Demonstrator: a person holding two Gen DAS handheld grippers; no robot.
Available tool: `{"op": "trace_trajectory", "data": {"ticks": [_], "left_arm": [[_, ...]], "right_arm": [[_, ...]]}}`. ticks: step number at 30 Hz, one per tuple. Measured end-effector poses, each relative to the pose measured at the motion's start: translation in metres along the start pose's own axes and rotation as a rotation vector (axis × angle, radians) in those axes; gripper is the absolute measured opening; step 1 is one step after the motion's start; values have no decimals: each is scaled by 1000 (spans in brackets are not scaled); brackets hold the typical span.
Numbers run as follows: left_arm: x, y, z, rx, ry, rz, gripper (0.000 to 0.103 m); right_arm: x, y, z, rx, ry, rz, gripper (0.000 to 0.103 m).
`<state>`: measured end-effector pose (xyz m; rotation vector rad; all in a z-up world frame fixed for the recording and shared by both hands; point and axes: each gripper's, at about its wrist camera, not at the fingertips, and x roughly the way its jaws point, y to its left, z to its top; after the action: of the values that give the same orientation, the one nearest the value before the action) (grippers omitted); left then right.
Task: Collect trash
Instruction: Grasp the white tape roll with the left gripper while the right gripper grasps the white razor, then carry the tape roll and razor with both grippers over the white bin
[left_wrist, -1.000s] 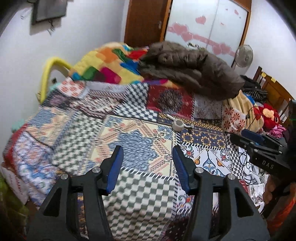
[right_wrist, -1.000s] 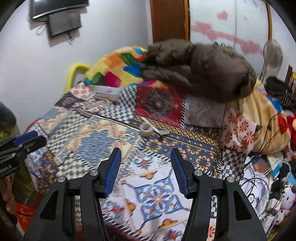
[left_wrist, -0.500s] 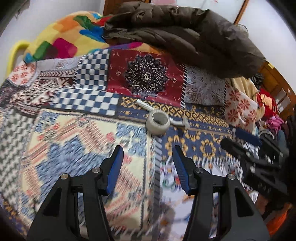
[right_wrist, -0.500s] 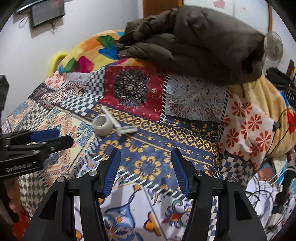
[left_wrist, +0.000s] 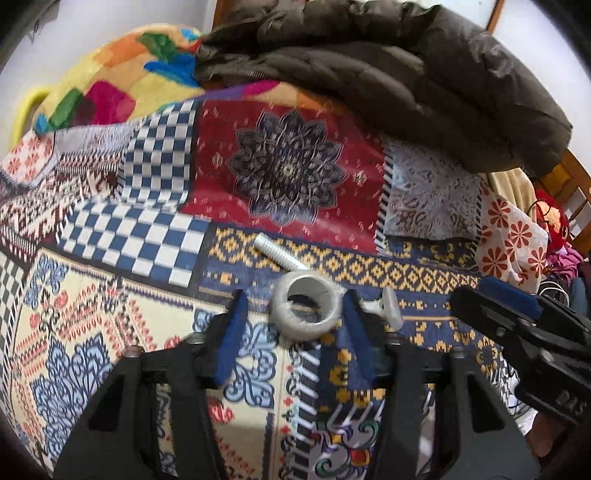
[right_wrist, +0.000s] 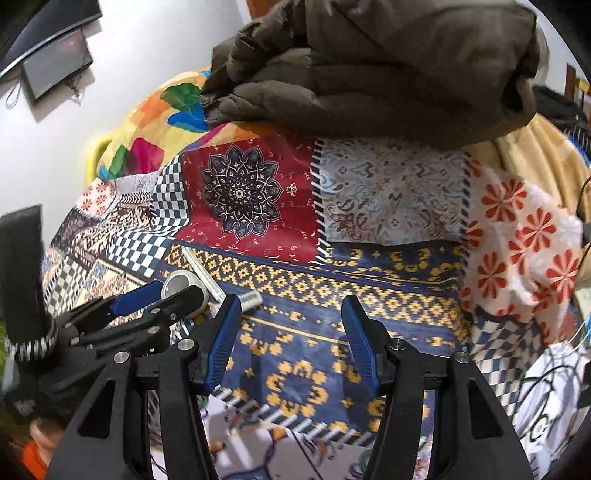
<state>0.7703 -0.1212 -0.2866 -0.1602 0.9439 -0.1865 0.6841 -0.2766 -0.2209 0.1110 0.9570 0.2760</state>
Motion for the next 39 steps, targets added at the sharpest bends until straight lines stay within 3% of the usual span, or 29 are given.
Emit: {"op": "trace_trajectory", "data": {"ticks": [9, 13, 17, 19, 27, 39], "left_arm": [[-29, 22, -19, 1, -21, 17, 37], [-52, 32, -32, -1, -35, 33, 37], [-68, 35, -42, 15, -43, 63, 37], [-74, 34, -46, 22, -43, 77, 37], [-106, 24, -62, 61, -39, 92, 37], [-215, 26, -89, 23, -97, 113, 37]], "right_arm": [[41, 5, 6, 177, 94, 112, 53], [43, 15, 0, 169, 81, 69, 50], [41, 22, -7, 110, 68, -9, 23], [40, 26, -12, 68, 79, -5, 12], [19, 33, -33, -3, 73, -5, 11], [-84, 79, -48, -80, -16, 23, 11]]}}
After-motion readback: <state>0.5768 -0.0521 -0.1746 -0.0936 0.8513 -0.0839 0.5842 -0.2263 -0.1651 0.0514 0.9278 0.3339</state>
